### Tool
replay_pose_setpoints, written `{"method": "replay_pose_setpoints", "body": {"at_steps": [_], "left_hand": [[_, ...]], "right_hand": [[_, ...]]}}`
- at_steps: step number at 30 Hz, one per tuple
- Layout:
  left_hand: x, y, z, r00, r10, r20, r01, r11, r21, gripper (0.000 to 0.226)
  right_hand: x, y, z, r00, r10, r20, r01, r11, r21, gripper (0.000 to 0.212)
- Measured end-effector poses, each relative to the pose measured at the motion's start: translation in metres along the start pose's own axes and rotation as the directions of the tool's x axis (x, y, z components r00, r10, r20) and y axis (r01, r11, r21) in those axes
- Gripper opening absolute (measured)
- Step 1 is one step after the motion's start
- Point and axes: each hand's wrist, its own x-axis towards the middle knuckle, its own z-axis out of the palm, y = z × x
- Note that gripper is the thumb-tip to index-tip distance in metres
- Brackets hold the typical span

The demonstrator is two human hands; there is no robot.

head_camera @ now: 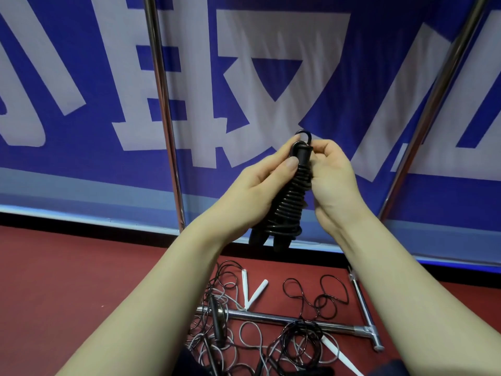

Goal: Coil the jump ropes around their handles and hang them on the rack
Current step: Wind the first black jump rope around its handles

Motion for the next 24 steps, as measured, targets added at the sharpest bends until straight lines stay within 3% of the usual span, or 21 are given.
{"method": "replay_pose_setpoints", "body": {"at_steps": [4,8,10,17,24], "left_hand": [[0.001,0.002,-0.007,0.993,-0.023,-0.117,0.013,0.996,-0.088,0.060],[0.001,0.005,-0.015,0.976,0.053,-0.210,-0.073,0.994,-0.086,0.030],[0.001,0.004,-0.018,0.971,0.056,-0.233,-0.072,0.996,-0.061,0.028],[0.004,-0.005,-0.030,0.931,0.153,-0.331,-0.093,0.977,0.192,0.045],[0.004,0.000,-0.026,0.901,0.235,-0.364,-0.168,0.964,0.207,0.046]], "right_hand": [[0.010,-0.003,-0.007,0.991,-0.111,-0.071,0.115,0.992,0.054,0.009],[0.016,-0.005,-0.018,1.000,0.003,0.000,-0.002,0.925,0.379,0.008],[0.013,-0.008,-0.016,0.998,0.012,0.054,-0.035,0.891,0.454,0.008],[0.004,-0.013,-0.010,0.995,-0.026,0.091,0.022,0.998,0.051,0.011],[-0.001,-0.013,-0.002,0.988,-0.084,0.128,0.075,0.995,0.068,0.009]]}}
